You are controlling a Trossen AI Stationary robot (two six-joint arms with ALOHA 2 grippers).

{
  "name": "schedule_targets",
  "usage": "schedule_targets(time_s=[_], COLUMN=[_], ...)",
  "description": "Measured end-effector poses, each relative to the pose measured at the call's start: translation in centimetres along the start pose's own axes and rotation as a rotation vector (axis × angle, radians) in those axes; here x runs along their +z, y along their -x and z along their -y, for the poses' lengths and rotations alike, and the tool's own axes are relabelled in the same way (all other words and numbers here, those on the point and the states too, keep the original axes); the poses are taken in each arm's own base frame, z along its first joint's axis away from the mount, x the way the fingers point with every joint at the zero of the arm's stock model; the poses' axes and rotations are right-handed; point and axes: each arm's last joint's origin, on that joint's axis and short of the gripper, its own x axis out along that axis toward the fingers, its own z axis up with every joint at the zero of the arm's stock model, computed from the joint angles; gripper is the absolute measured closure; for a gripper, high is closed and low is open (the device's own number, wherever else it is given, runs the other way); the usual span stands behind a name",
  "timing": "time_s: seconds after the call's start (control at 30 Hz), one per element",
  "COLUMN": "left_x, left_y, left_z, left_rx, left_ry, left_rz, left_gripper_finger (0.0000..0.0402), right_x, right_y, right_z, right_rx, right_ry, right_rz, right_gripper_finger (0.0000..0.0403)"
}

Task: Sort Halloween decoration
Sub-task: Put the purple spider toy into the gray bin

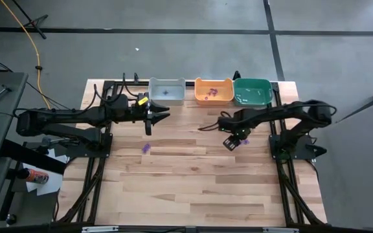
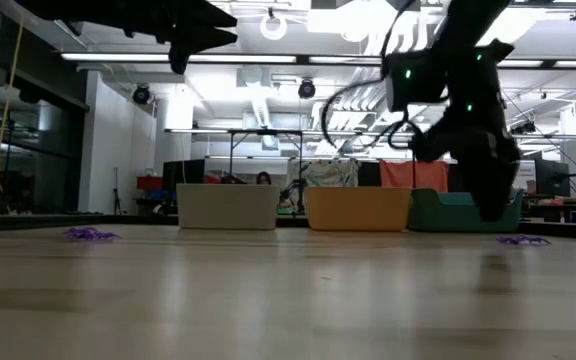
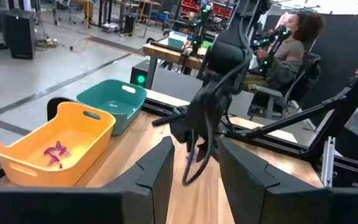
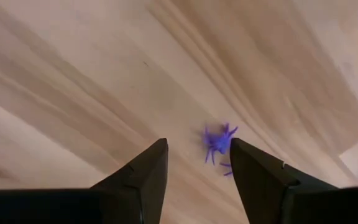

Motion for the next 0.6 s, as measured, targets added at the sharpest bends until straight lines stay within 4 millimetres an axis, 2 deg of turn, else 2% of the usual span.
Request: schedule_targets(time_s=[0.23, 0.47, 0.6], left_x=[-0.1, -0.1, -0.1], left_y=[0.0, 0.0, 0.0], left_z=[0.0, 0.0, 0.0], left_rx=[0.003, 0.007, 0.010], left_ry=[0.009, 0.009, 0.009], left_rz=[-0.013, -0.012, -0.011], left_gripper_finger=[0.0287, 0.0287, 0.0287], right_x=[0.4, 0.5, 0.6], right_y=[-1.8, -1.9, -1.9], right_z=[-0.2, -0.3, -0.3], right_rx=[-0.053, -0.042, -0.036], right_ry=[0.002, 0.060, 0.068], right_rz=[-0.072, -0.071, -0.072], right_gripper_finger=[0.0244, 0.0261, 0.0289])
